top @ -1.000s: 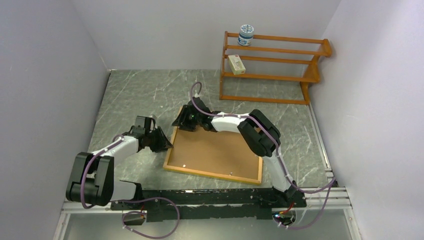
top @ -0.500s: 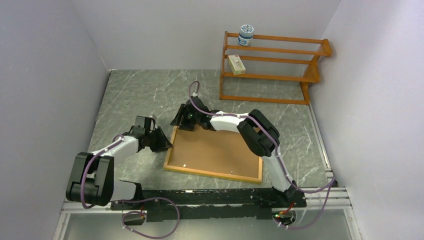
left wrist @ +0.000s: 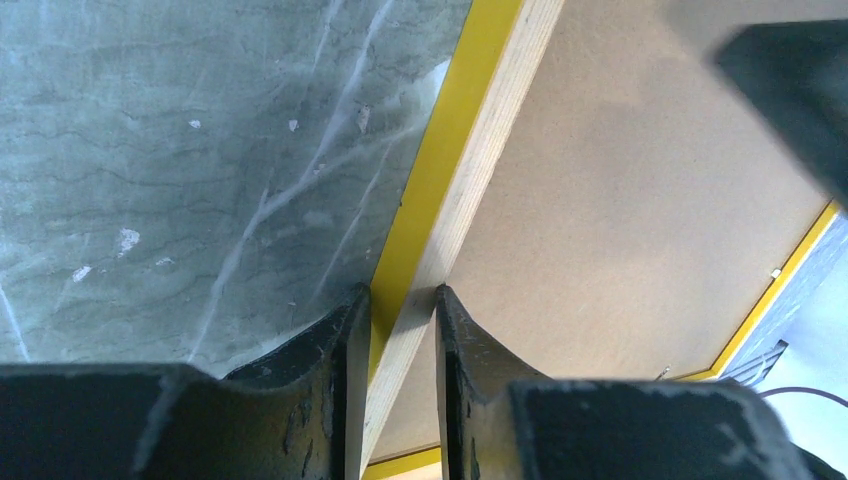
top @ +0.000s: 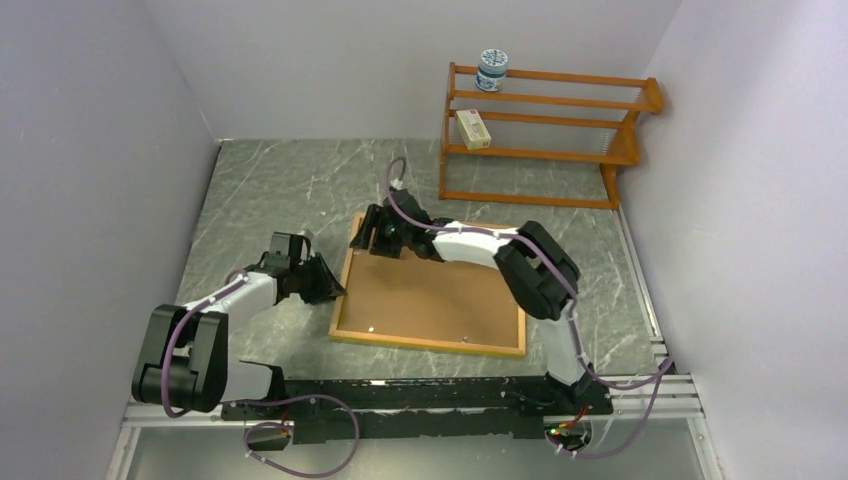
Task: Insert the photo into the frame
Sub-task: Install the photo frame at the center of the board, then turn over the photo frame at the center of the board.
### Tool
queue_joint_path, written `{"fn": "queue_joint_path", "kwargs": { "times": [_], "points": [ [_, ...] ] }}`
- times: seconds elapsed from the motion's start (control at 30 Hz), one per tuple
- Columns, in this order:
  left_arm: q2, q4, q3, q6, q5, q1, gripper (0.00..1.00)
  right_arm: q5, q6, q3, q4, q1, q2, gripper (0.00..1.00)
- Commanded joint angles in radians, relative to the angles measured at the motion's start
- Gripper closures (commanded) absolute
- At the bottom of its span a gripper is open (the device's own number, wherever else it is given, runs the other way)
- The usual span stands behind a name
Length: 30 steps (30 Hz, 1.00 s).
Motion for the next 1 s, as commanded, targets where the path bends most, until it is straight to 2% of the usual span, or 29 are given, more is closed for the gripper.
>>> {"fn": "queue_joint_path", "kwargs": {
  "times": [0.0, 0.07, 0.2, 0.33, 0.47, 0.73, 0.97],
  "points": [
    [-0.003, -0.063, -0.020, -0.005, -0.005, -0.009, 0.73, 0.088, -0.164, -0.037, -0.080, -0.060, -0.198, 0.37],
    [-0.011, -0.060, -0.020, -0.006, -0.006, -0.009, 0.66, 0.096, -0.215, -0.049, -0.147, -0.098, -0.226, 0.38],
    [-0.019, -0.037, -0.016, -0.014, -0.002, -0.009, 0.50, 0.085, -0.240, -0.079, -0.177, -0.152, -0.232, 0.38],
    [-0.004, -0.023, -0.005, -0.016, 0.017, -0.008, 0.42, 0.120, -0.317, -0.003, -0.239, -0.160, -0.163, 0.38],
    [-0.001, -0.049, -0.002, -0.007, 0.001, -0.009, 0.47, 0.243, -0.414, 0.107, -0.371, -0.160, -0.074, 0.38],
    [-0.008, -0.065, -0.018, -0.008, -0.015, -0.009, 0.55, 0.426, -0.579, 0.183, -0.454, -0.142, -0.022, 0.34],
    [-0.019, -0.083, -0.006, -0.009, -0.014, -0.009, 0.58, 0.479, -0.612, 0.232, -0.507, -0.108, -0.027, 0.33]
  ]
}}
